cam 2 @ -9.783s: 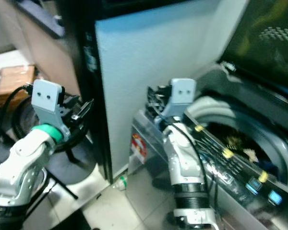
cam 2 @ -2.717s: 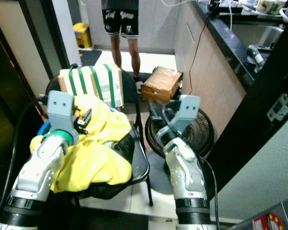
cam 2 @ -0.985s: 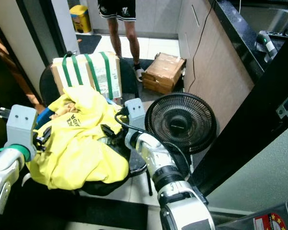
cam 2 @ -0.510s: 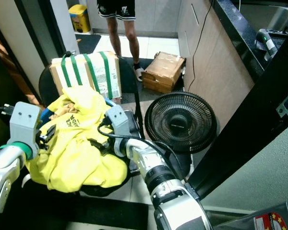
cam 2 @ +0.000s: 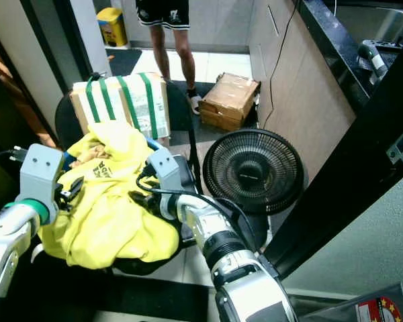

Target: Clothes washing

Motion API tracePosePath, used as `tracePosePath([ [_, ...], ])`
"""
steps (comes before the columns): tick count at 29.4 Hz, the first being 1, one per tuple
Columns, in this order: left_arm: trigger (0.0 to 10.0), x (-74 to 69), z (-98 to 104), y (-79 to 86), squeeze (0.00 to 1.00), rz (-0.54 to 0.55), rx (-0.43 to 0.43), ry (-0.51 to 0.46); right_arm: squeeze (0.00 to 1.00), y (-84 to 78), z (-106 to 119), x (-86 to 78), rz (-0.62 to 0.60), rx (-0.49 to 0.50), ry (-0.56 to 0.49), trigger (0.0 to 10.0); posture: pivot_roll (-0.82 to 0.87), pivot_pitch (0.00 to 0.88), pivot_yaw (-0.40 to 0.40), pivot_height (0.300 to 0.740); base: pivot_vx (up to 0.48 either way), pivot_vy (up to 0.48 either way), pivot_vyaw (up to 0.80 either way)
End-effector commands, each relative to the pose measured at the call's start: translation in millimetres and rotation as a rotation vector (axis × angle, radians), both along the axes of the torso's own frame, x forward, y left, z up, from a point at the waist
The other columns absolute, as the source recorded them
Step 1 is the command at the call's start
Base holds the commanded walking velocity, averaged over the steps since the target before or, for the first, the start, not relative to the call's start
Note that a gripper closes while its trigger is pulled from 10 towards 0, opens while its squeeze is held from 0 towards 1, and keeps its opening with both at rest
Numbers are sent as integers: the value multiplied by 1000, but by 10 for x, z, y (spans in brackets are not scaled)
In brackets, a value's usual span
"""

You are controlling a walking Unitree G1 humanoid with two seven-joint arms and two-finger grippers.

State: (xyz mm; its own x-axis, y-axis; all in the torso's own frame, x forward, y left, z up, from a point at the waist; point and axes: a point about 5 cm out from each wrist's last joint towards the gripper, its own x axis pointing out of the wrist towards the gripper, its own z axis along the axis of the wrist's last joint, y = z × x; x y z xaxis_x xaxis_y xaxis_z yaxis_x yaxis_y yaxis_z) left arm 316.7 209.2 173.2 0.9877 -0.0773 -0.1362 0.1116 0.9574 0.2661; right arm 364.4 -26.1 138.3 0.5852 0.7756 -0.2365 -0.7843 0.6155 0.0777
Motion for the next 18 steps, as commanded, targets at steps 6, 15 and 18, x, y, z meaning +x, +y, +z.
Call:
tracePosePath([
  [6, 10000, 10, -41, 5, 0, 2, 18, 12, 0, -57, -195, -56, -10, -25, 81, 0, 158, 94, 121, 740, 0, 0, 0],
  [15, 10000, 25, -40, -11, 0, -1, 22, 8, 0, -90, -146, -26, -24, -7, 64, 0, 156, 85, 123, 740, 0, 0, 0],
  [18, 10000, 43, -32, -28, 0, 0, 19, -1, 0, -116, 37, 34, -44, 77, -11, 0, 154, 76, 119, 740, 0, 0, 0],
])
